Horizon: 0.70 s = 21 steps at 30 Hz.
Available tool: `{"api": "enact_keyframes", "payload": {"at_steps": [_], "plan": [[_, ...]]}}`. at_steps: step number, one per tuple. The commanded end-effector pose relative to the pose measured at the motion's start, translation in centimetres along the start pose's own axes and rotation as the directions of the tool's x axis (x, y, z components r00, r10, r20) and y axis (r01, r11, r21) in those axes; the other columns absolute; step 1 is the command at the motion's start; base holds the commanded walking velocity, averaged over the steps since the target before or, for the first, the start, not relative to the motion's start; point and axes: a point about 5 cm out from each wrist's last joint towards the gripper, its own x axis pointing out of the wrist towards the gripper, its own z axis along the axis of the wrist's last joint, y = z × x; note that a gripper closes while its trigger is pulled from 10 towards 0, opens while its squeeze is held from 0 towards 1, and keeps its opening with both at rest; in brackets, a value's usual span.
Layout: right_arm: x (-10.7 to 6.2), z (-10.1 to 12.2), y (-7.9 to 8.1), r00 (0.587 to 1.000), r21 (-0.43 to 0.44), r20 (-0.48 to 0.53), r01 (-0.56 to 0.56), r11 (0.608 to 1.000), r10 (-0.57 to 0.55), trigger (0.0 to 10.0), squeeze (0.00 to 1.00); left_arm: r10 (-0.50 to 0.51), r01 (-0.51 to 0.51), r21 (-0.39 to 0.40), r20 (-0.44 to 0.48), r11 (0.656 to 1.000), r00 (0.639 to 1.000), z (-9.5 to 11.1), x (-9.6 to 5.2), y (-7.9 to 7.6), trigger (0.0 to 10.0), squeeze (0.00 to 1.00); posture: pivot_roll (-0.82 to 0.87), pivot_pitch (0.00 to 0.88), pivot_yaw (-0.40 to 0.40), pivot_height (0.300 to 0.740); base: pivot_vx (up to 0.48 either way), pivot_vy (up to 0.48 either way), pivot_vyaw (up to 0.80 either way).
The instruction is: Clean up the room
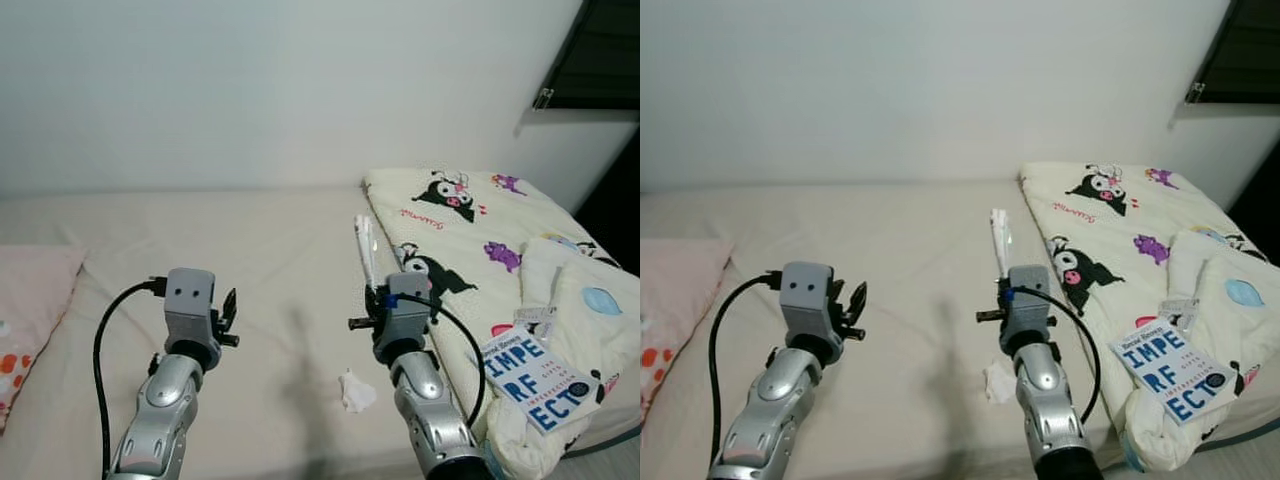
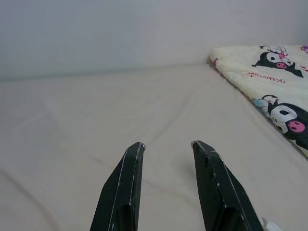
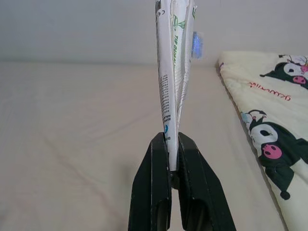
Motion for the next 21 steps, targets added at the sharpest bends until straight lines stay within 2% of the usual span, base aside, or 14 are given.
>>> {"api": "enact_keyframes", "payload": {"at_steps": [1,6,15,21], "plan": [[-0.29,-0.81,-0.41,0.999,-0.004,-0.034,0.016,1.000,-0.017,10.0,0.00,-0.028,0.028,-0.024,-0.018,0.999,0.999,-0.47,0.14,-0.53,10.0,0.00,0.06,0.000,-0.102,0.740,0.000,0.000,0.00],[-0.26,-0.94,-0.34,0.999,-0.004,-0.041,0.008,1.000,-0.008,10.0,0.00,-0.029,0.028,-0.028,-0.045,0.999,0.999,-0.81,0.51,-0.92,10.0,0.00,0.06,0.000,-0.104,0.740,0.000,0.000,0.00],[-0.32,-1.08,0.05,0.999,0.025,-0.040,-0.008,1.000,0.009,10.0,0.00,-0.002,0.001,-0.018,-0.033,1.000,0.999,-0.63,0.56,-0.32,10.0,0.00,0.06,0.000,-0.100,0.740,0.000,0.000,0.00],[-0.51,-1.15,-0.03,0.999,0.016,-0.039,0.000,1.000,0.001,10.0,0.00,-0.017,0.016,-0.018,-0.041,1.000,0.999,-0.98,0.53,-0.35,10.0,0.00,0.05,0.000,-0.094,0.740,0.000,0.000,0.00]]}}
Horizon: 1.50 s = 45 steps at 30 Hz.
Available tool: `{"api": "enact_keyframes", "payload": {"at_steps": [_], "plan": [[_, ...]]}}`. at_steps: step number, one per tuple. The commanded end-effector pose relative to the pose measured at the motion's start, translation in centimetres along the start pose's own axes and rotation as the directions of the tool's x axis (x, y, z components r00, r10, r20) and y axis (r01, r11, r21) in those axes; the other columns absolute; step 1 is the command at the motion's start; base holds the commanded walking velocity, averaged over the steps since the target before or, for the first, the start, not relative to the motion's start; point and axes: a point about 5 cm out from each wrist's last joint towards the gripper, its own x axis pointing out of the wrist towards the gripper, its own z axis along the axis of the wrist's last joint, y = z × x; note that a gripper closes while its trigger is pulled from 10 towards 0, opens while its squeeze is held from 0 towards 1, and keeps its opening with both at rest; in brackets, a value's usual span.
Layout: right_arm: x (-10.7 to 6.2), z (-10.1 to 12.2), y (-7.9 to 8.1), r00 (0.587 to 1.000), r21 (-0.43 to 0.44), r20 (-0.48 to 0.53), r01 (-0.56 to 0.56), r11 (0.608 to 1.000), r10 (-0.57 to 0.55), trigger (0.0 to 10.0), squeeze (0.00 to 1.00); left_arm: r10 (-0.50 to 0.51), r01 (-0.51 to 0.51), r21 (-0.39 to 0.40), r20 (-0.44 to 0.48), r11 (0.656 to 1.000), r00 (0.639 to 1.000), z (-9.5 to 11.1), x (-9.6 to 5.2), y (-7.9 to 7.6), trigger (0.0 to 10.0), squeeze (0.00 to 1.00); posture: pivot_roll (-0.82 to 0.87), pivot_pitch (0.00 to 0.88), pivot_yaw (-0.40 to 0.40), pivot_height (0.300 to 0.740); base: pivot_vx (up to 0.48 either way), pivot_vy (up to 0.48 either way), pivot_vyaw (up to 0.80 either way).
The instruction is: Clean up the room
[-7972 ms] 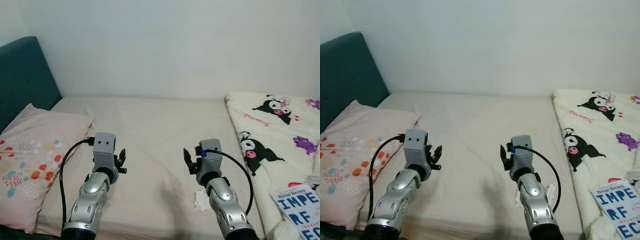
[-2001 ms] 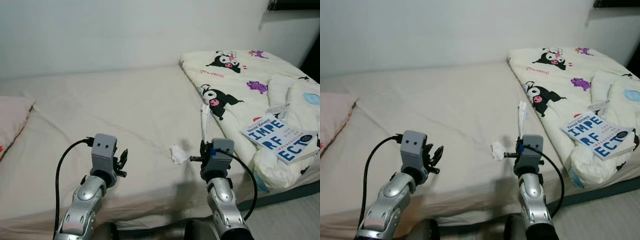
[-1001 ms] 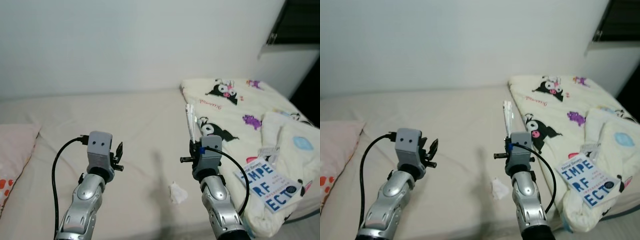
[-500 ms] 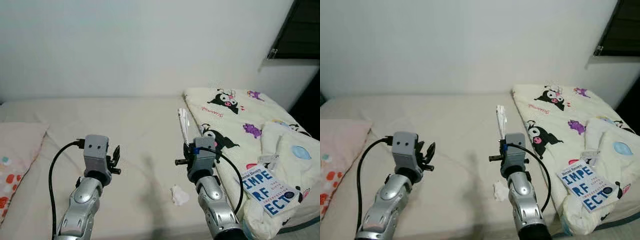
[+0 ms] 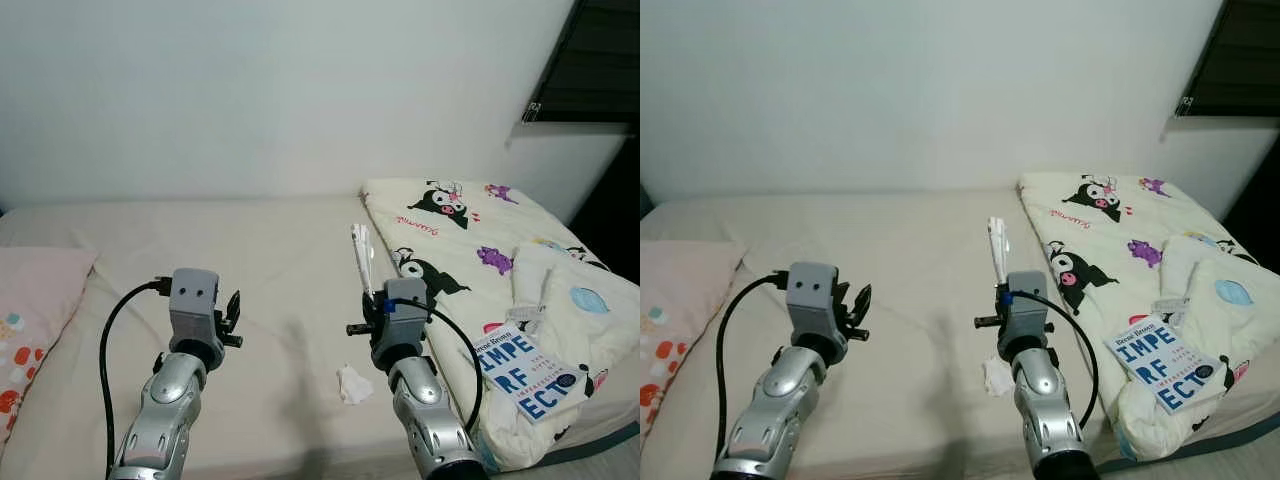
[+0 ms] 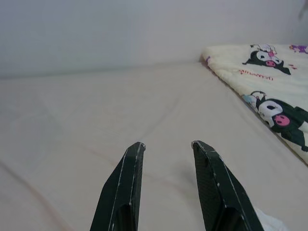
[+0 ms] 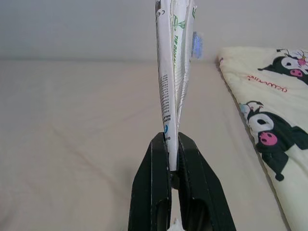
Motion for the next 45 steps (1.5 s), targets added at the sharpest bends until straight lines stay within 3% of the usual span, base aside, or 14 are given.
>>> {"api": "enact_keyframes", "payload": {"at_steps": [1,20,25,45], "plan": [[-0.1,-0.1,-0.3,1.000,0.001,0.000,0.008,1.000,-0.008,10.0,0.00,-0.014,0.014,0.004,-0.004,1.000,1.000,-0.3,0.0,-0.3,10.0,0.00,0.05,0.000,-0.094,0.740,0.000,0.000,0.00],[-0.6,-1.0,-0.3,1.000,0.008,-0.026,0.017,1.000,-0.017,10.0,0.00,-0.030,0.030,0.020,0.000,0.999,1.000,-0.1,0.3,-0.4,10.0,0.00,0.05,0.000,-0.072,0.740,0.000,0.000,0.00],[-0.4,-0.8,-0.5,0.999,-0.003,-0.019,0.028,1.000,-0.028,10.0,0.00,0.001,-0.001,0.026,-0.008,1.000,1.000,-0.3,0.3,0.2,10.0,0.00,0.05,0.000,-0.065,0.740,0.000,0.000,-0.80],[0.5,-0.1,-0.3,1.000,-0.076,-0.004,0.007,0.997,-0.008,10.0,0.00,-0.010,0.008,0.059,0.028,0.998,1.000,0.5,0.4,-0.1,10.0,0.00,0.06,0.000,-0.081,0.740,0.000,0.000,-0.80]]}}
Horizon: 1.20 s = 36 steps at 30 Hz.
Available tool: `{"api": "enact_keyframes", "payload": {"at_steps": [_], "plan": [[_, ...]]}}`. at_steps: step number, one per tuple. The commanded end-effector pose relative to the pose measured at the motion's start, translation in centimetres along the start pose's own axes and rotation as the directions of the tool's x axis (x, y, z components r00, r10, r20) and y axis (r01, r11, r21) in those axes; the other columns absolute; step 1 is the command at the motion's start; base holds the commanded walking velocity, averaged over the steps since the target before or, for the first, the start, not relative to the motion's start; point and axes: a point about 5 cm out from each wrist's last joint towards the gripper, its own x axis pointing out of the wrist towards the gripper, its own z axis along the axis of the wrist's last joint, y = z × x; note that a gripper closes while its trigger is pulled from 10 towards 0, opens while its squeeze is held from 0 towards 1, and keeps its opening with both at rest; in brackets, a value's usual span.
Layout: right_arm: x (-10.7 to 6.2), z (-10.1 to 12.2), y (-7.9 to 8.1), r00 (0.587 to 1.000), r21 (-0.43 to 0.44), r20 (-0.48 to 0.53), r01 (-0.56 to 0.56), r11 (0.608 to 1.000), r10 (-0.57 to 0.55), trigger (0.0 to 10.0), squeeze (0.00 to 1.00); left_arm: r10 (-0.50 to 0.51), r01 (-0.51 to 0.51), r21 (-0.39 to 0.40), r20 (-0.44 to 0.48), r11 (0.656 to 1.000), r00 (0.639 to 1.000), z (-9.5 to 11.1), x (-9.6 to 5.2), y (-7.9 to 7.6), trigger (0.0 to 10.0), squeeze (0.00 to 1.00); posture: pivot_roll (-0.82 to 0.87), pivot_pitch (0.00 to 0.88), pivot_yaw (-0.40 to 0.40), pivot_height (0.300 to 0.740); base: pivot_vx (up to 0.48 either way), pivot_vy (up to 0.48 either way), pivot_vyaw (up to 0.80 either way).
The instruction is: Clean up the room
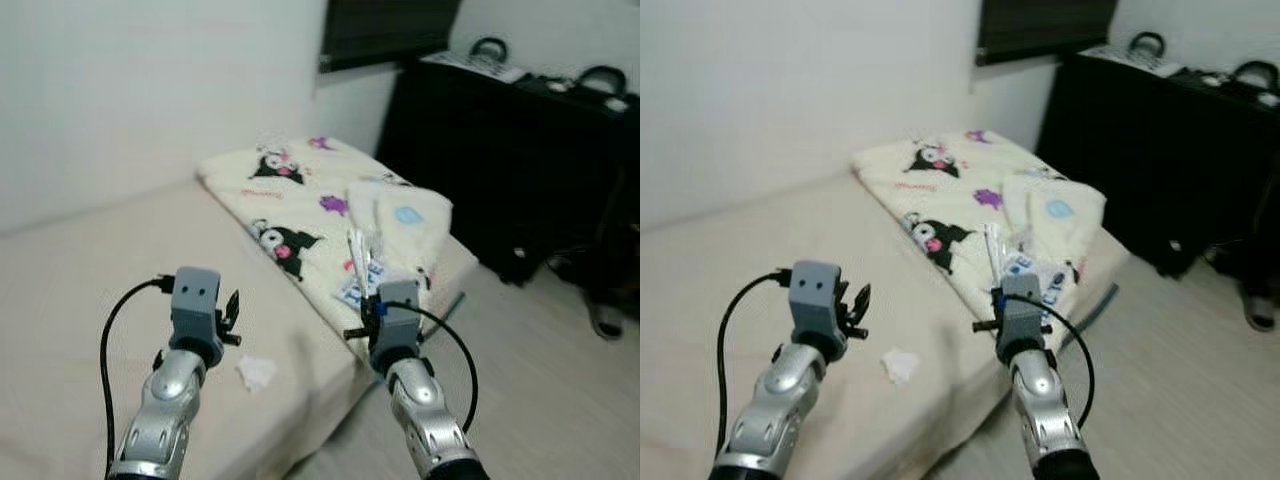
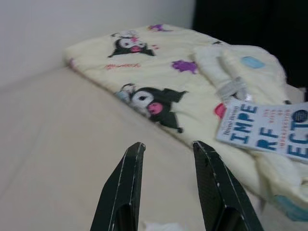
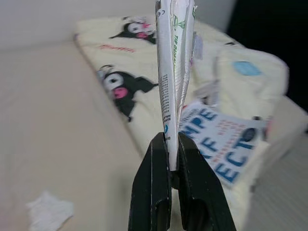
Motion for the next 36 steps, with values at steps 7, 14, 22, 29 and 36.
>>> {"api": "enact_keyframes", "payload": {"at_steps": [7,14,22,29,36], "plan": [[0.17,0.23,-0.56,1.000,-0.084,0.016,0.014,0.996,-0.012,10.0,0.00,-0.003,0.003,0.016,0.018,1.000,1.000,0.30,0.08,-0.21,10.0,0.00,0.06,0.000,-0.087,0.740,0.000,0.000,-0.80],[0.23,-0.08,-0.77,0.999,-0.025,-0.006,0.031,0.999,-0.031,10.0,0.00,0.009,-0.009,0.007,0.010,1.000,1.000,0.16,0.20,-0.08,10.0,0.00,0.06,0.000,-0.082,0.740,0.000,0.000,-0.80],[0.09,-0.28,-0.92,0.999,-0.027,-0.007,0.038,0.999,-0.039,10.0,0.00,0.014,-0.014,0.003,0.000,1.000,1.000,0.07,0.36,0.13,10.0,0.00,0.06,0.000,-0.065,0.740,0.000,0.000,-0.80],[0.01,-0.49,-0.99,0.999,-0.036,-0.011,0.047,0.998,-0.048,10.0,0.00,0.015,-0.015,0.004,0.000,1.000,1.000,0.03,0.53,0.11,10.0,0.00,0.06,0.000,-0.064,0.740,0.000,0.000,-0.80],[0.06,-0.63,-1.14,0.998,-0.032,-0.017,0.060,0.998,-0.061,10.0,0.00,0.011,-0.011,0.015,-0.001,1.000,1.000,-0.11,0.56,0.41,10.0,0.00,0.06,0.000,-0.055,0.740,0.000,0.000,-0.80]]}}
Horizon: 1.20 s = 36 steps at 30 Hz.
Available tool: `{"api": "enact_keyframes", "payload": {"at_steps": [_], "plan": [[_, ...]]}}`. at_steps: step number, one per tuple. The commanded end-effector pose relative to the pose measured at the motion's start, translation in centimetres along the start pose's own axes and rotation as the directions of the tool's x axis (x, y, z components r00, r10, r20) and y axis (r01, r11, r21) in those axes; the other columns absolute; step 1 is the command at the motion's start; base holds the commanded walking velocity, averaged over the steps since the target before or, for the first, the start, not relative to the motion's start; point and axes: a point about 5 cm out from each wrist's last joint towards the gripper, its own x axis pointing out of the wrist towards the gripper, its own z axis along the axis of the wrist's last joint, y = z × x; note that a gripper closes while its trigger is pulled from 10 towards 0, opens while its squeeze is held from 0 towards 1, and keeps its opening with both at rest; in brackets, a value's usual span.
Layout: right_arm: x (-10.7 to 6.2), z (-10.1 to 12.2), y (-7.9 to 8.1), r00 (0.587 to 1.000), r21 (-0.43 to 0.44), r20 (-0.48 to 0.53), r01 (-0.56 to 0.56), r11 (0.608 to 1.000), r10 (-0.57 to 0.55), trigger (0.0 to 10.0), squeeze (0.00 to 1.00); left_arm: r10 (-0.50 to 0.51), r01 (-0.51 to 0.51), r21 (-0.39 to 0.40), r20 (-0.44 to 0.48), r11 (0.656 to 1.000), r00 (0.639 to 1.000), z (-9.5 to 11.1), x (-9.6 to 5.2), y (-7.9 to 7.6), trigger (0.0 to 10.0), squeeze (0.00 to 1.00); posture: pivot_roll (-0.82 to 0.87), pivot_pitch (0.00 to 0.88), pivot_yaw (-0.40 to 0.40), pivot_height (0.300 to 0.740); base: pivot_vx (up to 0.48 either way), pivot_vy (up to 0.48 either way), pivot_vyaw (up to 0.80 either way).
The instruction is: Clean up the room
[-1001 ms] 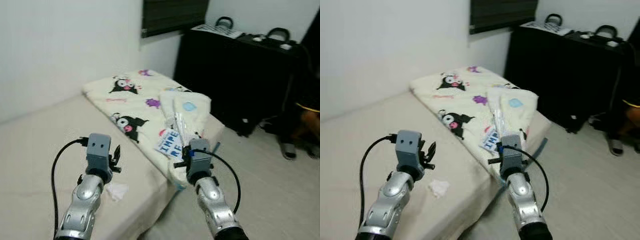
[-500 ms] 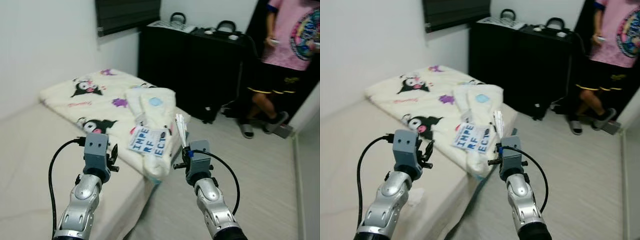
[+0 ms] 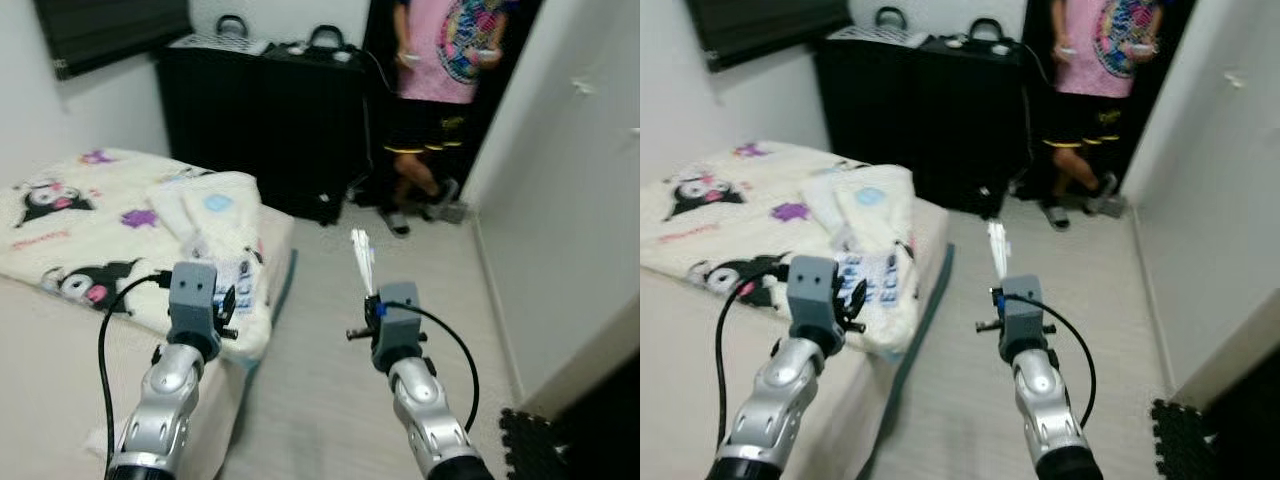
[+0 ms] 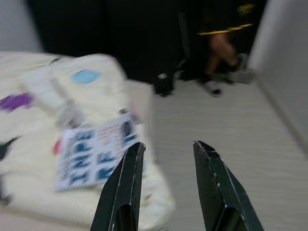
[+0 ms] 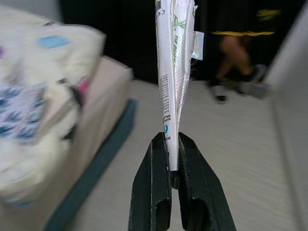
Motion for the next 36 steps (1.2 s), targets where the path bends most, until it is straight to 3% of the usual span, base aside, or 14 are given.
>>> {"api": "enact_keyframes", "payload": {"at_steps": [1,12,36], "plan": [[-0.1,-0.4,-0.2,1.000,0.009,-0.012,0.015,1.000,-0.015,10.0,0.00,-0.006,0.006,0.012,-0.004,1.000,1.000,-0.2,0.0,0.1,10.0,0.00,0.06,0.000,-0.055,0.740,0.000,0.000,-0.80],[-0.6,-1.4,-1.0,0.998,0.001,-0.038,0.047,0.999,-0.047,10.0,0.00,0.007,-0.005,0.038,-0.039,0.999,0.999,-1.3,-0.4,1.3,10.0,0.00,0.06,0.000,-0.040,0.740,0.000,0.000,-0.80],[-0.8,-1.6,-1.6,0.997,-0.025,-0.051,0.054,0.998,-0.055,10.0,0.00,0.036,-0.035,0.029,-0.055,0.999,0.998,-1.9,-1.1,1.8,10.0,0.00,0.05,0.000,-0.053,0.740,0.000,0.000,-0.80]]}}
